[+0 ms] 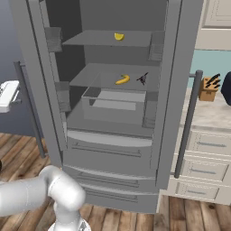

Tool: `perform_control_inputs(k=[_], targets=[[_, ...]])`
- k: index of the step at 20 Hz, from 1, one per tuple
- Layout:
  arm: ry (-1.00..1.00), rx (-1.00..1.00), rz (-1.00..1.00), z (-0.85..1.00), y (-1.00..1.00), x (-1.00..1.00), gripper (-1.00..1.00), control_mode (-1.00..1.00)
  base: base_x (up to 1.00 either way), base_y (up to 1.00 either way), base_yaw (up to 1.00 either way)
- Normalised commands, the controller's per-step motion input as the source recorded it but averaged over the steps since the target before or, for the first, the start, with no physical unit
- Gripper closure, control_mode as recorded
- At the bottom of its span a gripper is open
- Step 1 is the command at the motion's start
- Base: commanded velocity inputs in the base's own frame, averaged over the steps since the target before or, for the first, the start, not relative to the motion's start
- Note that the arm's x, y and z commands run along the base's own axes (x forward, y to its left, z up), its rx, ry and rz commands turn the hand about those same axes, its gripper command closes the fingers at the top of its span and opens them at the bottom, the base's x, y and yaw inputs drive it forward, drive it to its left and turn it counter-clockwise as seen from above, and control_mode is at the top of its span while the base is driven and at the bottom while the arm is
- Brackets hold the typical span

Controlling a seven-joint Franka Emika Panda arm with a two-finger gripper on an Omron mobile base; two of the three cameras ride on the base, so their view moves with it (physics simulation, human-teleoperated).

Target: Open the fridge, remove the banana, lemon wedge, and fish, and place them on any counter.

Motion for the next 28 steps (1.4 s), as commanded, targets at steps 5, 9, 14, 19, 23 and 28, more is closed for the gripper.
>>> perform_control_inputs(k=[5,9,14,19,23,28], targets=[[-0.23,0.0,-0.01,0.13,0.23,-0.72,-1.0,-1.0,0.0,0.0,0.0],[-0.12,0.0,0.0,0.1,0.16,-0.72,-1.0,-1.0,0.0,0.0,0.0],[-0.08,0.08,0.07,0.04,-0.13,-1.0,-1.0,-1.0,0.0,0.0,0.0],[-0.02,0.32,0.17,0.0,-0.7,-0.66,-1.0,-1.0,0.0,0.0,0.0],[-0.02,0.36,0.27,-0.01,-0.76,-0.2,-1.0,-1.0,0.0,0.0,0.0],[-0.01,0.39,0.52,-0.01,-0.72,-0.29,-1.0,-1.0,0.0,0.0,0.0]])
